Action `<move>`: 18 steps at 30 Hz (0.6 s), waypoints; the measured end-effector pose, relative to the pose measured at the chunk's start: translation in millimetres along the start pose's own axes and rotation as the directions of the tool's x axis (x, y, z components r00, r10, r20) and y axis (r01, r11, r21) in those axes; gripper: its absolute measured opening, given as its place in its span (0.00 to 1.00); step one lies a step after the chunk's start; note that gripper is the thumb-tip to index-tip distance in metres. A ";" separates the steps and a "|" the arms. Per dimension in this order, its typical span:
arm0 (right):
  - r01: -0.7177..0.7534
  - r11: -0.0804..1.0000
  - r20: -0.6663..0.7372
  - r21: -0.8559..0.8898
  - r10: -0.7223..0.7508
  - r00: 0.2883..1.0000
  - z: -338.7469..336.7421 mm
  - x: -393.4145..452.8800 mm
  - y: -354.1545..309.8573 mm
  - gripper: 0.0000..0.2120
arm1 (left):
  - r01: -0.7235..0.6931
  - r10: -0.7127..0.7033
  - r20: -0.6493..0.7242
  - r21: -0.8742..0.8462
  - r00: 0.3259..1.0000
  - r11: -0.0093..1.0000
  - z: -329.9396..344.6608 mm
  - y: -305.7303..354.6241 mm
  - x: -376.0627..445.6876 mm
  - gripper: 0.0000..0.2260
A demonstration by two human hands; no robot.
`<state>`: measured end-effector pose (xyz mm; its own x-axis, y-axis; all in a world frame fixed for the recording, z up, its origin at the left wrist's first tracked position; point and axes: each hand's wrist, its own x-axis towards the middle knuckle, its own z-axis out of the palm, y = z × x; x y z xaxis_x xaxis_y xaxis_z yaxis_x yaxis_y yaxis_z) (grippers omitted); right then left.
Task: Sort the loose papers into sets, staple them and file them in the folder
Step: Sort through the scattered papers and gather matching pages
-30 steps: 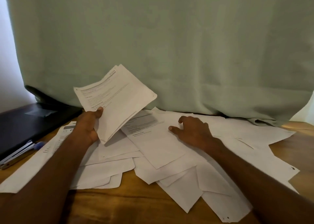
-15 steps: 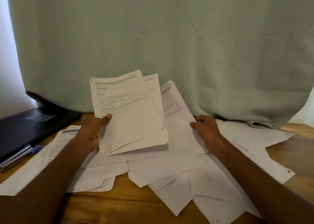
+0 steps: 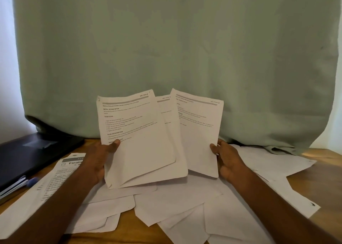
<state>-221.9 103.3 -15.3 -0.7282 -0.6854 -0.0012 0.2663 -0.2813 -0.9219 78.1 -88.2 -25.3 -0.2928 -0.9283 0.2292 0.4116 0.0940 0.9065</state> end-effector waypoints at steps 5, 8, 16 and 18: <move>0.055 0.998 0.041 -0.020 -0.054 0.998 -0.6 1.0 1.2 0.18 | 0.006 -0.008 -0.083 -0.026 0.997 1.000 -2.4 -1.6 2.5 0.10; 0.081 0.997 0.084 -0.010 -0.080 0.993 1.6 1.9 1.8 0.17 | 0.010 -0.015 -0.090 -0.054 0.996 0.998 -1.8 -2.3 2.7 0.10; 0.079 0.997 0.138 -0.019 -0.075 0.988 8.0 0.6 6.1 0.16 | -0.045 0.039 -0.096 -0.066 0.995 0.997 2.1 -2.8 3.5 0.10; 0.078 0.997 0.143 -0.021 -0.074 0.987 9.4 -0.2 6.2 0.16 | -0.037 0.032 -0.075 -0.063 0.997 0.997 2.8 -3.6 4.0 0.10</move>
<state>-214.1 95.4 -17.4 -0.6482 -0.7515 0.1226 0.1950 -0.3195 -0.9273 73.1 -91.2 -26.7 -0.2138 -0.9491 0.2312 0.4758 0.1055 0.8732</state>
